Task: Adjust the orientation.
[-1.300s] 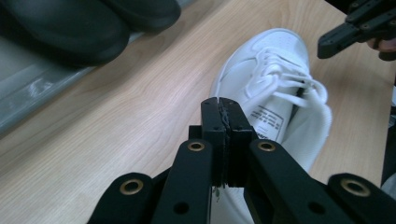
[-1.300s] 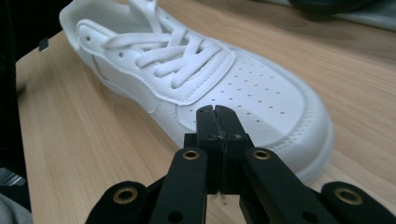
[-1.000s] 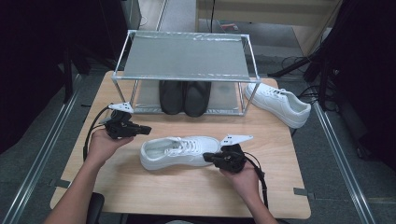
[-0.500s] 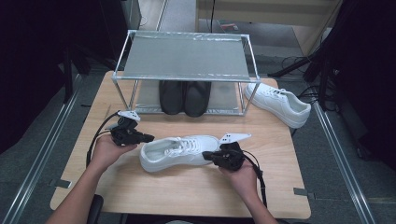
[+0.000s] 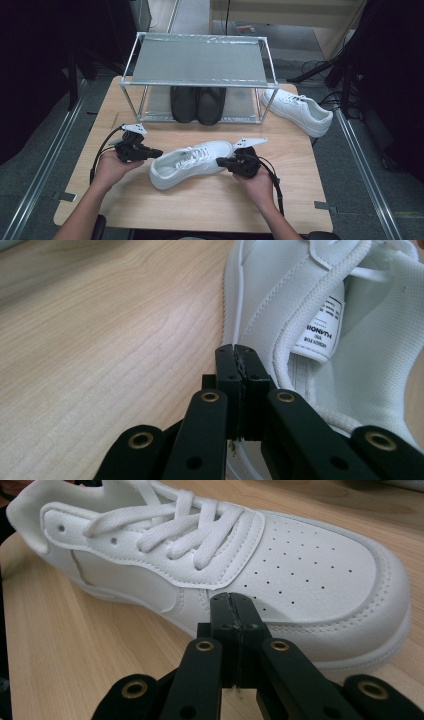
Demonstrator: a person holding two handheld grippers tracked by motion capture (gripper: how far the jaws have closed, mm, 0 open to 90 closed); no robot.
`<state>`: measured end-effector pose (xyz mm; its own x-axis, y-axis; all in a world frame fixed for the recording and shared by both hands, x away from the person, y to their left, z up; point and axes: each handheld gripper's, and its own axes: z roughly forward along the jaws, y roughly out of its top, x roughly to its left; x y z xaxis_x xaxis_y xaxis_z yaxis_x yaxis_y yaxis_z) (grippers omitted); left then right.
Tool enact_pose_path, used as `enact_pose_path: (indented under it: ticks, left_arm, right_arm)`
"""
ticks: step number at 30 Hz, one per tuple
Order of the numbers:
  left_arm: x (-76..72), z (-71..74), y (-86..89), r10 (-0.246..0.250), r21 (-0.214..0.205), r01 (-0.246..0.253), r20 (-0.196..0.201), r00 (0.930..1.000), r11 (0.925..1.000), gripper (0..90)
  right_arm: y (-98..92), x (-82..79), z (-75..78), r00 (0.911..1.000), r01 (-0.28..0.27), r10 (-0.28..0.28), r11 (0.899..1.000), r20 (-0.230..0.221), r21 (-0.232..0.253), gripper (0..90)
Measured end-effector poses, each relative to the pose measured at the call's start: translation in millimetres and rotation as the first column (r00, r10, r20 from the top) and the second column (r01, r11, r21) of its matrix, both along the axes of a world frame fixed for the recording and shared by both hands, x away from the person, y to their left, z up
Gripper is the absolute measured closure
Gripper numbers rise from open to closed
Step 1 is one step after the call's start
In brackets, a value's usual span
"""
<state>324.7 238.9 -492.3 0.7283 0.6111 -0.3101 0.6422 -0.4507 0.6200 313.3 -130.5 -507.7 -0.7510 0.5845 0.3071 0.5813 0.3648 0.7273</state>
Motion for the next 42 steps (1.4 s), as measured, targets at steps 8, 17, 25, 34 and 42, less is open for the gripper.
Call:
enact_pose_path:
  ticks: [8, 17, 25, 34, 42]
  left_arm:
    - [-11.4, -1.2, -8.7, -0.030, 0.023, 0.030, 0.004, 0.9995, 0.9993, 90.0]
    - [-24.8, -2.9, -25.4, -0.084, 0.025, 0.084, -0.005, 0.9964, 0.9961, 88.8]
    - [-33.1, -3.4, -29.0, -0.088, 0.014, 0.088, -0.007, 0.9961, 0.9960, 88.7]
    - [-40.3, -6.3, -32.6, -0.086, 0.006, 0.086, -0.019, 0.9961, 0.9963, 87.0]
    - [-41.8, -5.8, -33.2, -0.074, -0.020, 0.074, -0.010, 0.9972, 0.9970, 86.8]
  right_arm:
    - [1.1, 7.7, -1.4, 0.9987, 0.030, -0.028, 0.999, -0.043, 0.031, 90.0]
    - [10.1, 13.7, -0.6, 0.9997, 0.022, -0.022, 1.000, -0.011, 0.010, 90.0]
    - [16.5, 20.9, 0.4, 0.9998, 0.018, -0.018, 1.000, 0.007, -0.008, 89.0]
    - [28.9, 28.0, 1.3, 0.9990, 0.011, -0.010, 0.999, 0.044, -0.031, 90.0]
    - [33.2, 36.8, 1.0, 0.9997, 0.015, -0.014, 1.000, 0.018, -0.011, 90.0]
